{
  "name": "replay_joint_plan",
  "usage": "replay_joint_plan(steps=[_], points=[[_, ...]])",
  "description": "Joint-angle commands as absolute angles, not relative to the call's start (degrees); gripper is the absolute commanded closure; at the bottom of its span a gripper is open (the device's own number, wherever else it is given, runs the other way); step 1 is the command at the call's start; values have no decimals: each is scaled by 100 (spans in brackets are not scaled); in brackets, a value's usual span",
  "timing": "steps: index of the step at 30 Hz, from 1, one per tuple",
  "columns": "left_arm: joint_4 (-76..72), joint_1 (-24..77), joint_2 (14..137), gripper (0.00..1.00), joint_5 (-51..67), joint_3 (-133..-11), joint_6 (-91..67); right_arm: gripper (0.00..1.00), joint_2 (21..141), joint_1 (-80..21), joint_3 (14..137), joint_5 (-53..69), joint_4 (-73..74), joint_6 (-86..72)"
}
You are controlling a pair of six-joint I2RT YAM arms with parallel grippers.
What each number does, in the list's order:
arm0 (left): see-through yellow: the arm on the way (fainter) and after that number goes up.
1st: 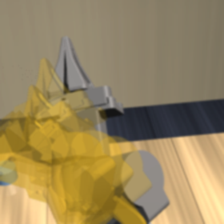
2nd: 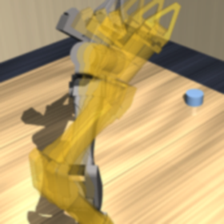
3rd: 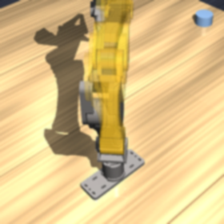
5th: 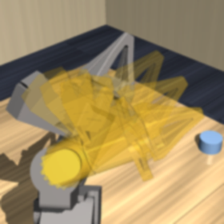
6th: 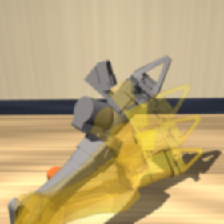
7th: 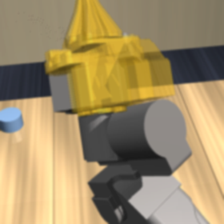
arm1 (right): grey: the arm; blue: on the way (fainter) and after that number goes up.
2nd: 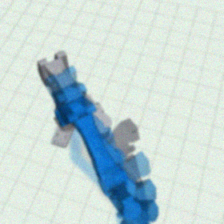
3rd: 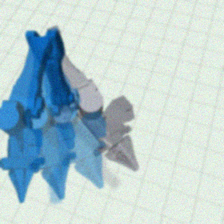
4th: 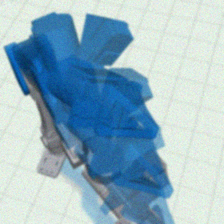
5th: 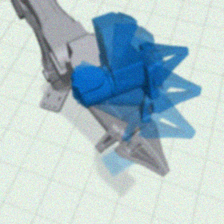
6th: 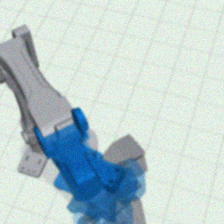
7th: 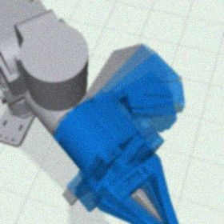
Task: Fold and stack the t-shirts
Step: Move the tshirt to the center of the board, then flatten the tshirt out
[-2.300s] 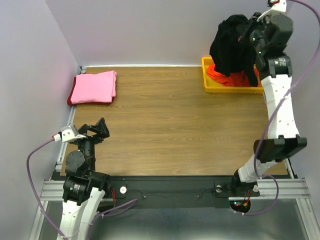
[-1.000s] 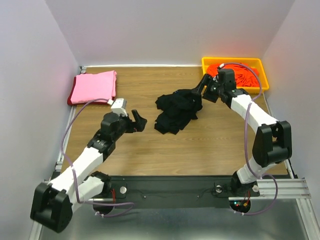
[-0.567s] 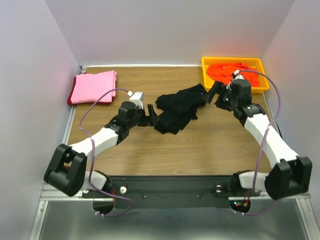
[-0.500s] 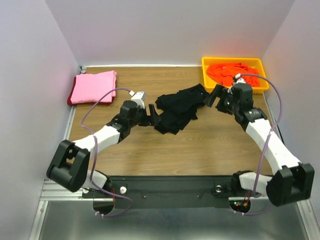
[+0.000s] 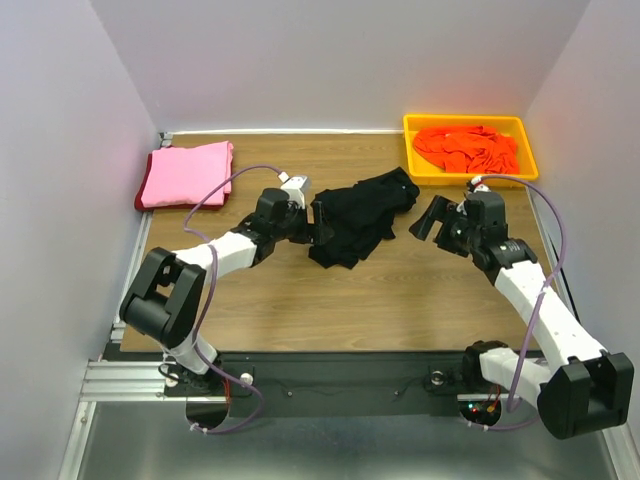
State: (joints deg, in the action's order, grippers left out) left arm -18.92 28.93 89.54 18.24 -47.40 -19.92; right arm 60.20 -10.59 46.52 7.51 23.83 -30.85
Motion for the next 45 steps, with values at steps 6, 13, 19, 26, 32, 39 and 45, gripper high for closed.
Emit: replay_joint_plan(steps=[6, 13, 19, 26, 32, 39, 45], points=[[-1802, 2927, 9465, 12, 1599, -5343, -1406, 0, 5660, -1090, 4702, 809, 2347, -3146], [-1793, 3006, 9607, 27, 2188, -5432, -1257, 0, 5599, -1090, 4614, 800, 2373, -3190], [-1802, 3050, 9440, 56, 2303, -5388, -1230, 0, 5616, -1090, 4597, 809, 2382, -3225], [-1627, 3059, 9071, 87, 2145, -5423, -1090, 0, 5704, -1090, 4562, 948, 2373, -3156], [-1240, 3059, 8175, 100, 2013, -6001, -1282, 6, 6230, -1107, 4377, 1668, 2093, -3094], [-853, 3059, 7445, 100, 1521, -6906, -1687, 26, 6977, -1186, 4280, 2065, 1136, -3234], [-861, 3059, 7199, 100, 1520, -7338, -2188, 35, 7724, -1388, 4306, 2241, 257, -3445]])
